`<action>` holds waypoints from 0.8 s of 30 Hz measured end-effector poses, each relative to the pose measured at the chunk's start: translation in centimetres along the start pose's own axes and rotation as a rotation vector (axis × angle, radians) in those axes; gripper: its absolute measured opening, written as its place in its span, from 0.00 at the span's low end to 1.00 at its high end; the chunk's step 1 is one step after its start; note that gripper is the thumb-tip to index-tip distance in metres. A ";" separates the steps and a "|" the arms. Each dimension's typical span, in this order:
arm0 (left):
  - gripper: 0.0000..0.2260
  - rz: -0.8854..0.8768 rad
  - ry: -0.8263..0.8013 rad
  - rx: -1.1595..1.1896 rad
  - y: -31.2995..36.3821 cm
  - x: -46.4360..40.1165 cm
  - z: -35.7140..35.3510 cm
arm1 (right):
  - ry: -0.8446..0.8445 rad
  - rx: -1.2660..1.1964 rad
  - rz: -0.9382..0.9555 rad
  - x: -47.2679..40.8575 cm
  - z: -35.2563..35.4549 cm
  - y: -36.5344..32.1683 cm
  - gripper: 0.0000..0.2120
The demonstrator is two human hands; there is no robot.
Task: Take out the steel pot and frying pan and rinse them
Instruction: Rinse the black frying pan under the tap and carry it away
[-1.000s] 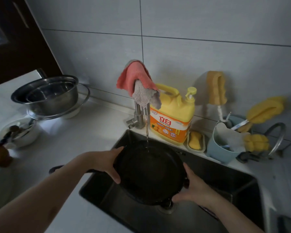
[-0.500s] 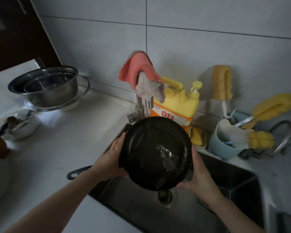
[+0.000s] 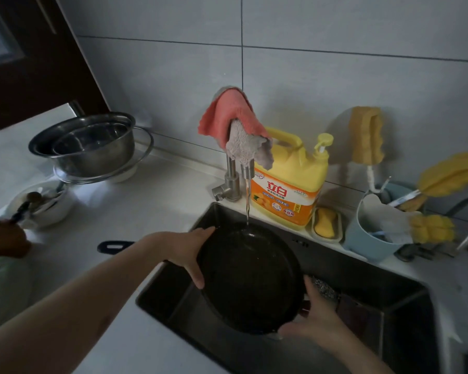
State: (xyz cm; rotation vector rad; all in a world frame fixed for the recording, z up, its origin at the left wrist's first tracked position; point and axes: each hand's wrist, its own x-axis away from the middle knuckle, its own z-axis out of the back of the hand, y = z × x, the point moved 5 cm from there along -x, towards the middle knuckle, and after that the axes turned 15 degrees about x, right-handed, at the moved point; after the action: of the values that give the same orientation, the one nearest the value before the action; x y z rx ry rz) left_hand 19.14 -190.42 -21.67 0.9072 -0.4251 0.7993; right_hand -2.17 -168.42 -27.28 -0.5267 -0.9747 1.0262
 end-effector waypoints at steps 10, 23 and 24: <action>0.66 -0.219 0.471 0.054 0.7 1.3 -2.8 | 0.336 0.211 0.184 -0.7 2.7 0.0 0.71; 0.54 -0.665 1.135 -0.064 6.9 3.0 -6.4 | 0.947 0.643 0.546 5.8 10.8 -1.8 0.50; 0.52 -0.692 1.175 -0.085 7.7 3.5 -6.1 | 0.989 0.663 0.586 6.4 11.4 -2.4 0.47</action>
State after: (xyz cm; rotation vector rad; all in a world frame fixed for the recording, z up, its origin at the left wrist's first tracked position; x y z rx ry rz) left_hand 15.53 -181.07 -18.79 0.3303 0.8424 0.5344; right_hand -9.76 -164.58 -17.14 -0.6580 0.4281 1.3051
